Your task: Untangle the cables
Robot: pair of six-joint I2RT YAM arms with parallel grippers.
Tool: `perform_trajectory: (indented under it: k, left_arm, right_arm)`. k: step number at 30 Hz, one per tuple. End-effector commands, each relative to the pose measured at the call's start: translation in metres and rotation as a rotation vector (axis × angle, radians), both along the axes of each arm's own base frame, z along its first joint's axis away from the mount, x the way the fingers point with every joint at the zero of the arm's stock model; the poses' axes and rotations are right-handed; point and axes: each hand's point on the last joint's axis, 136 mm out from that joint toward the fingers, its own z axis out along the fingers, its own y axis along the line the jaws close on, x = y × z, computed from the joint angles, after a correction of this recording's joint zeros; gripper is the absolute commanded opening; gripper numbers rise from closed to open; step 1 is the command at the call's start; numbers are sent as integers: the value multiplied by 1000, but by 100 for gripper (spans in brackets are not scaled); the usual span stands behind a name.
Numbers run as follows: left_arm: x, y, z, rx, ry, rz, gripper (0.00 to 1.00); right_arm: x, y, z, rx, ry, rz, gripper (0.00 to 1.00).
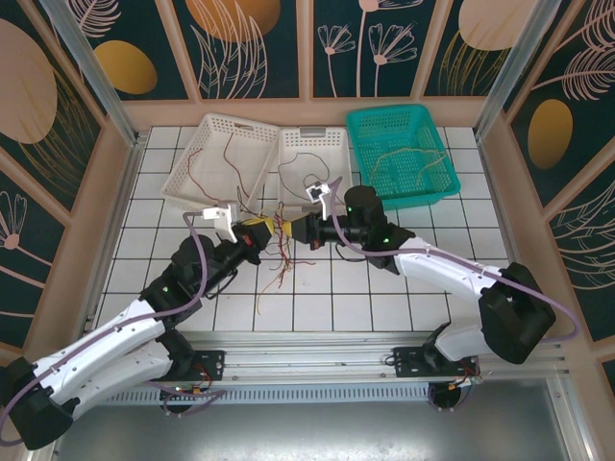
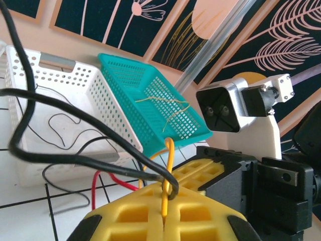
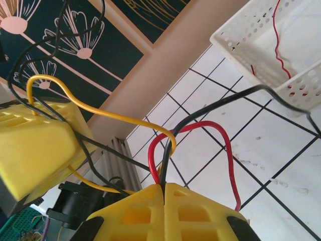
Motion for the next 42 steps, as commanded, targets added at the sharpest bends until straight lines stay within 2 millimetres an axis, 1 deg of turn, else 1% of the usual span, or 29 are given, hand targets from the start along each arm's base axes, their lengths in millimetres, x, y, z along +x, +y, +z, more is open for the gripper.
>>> perform_trajectory:
  k: [1, 10, 17, 22, 25, 27, 28, 30, 31, 32, 33, 35, 42]
  left_arm:
    - [0, 12, 11, -8, -45, 43, 0]
    - [0, 31, 12, 73, -51, 118, 0]
    - [1, 47, 20, 149, -74, 177, 0]
    - [1, 51, 19, 187, -74, 193, 0]
    - [2, 53, 18, 200, -73, 202, 0]
    - [2, 57, 20, 215, -74, 218, 0]
    - [2, 60, 22, 228, -79, 228, 0]
    - [2, 65, 27, 247, -89, 247, 0]
    - [2, 68, 29, 258, -92, 257, 0]
    - [1, 72, 32, 266, -99, 269, 0]
    - [1, 74, 32, 279, -102, 278, 0]
    - [1, 81, 34, 304, -104, 302, 0]
    - [2, 92, 35, 388, -100, 344, 0]
  right_arm:
    - [4, -14, -7, -21, -21, -55, 0]
    - [15, -53, -15, -37, -5, -166, 0]
    - [19, -80, -23, -51, 12, -232, 0]
    - [14, -88, -23, -52, 8, -236, 0]
    - [15, -92, -22, -59, 0, -250, 0]
    - [19, -99, -23, -84, -5, -293, 0]
    - [23, -105, -26, -107, -4, -330, 0]
    - [34, -125, -34, -161, 9, -443, 0]
    - [35, -133, -39, -182, 27, -492, 0]
    - [44, -152, -44, -195, 53, -564, 0]
    - [47, -163, -47, -199, 74, -604, 0]
    - [50, -183, -51, -199, 116, -674, 0]
    - [59, -245, -62, -240, 217, -899, 0]
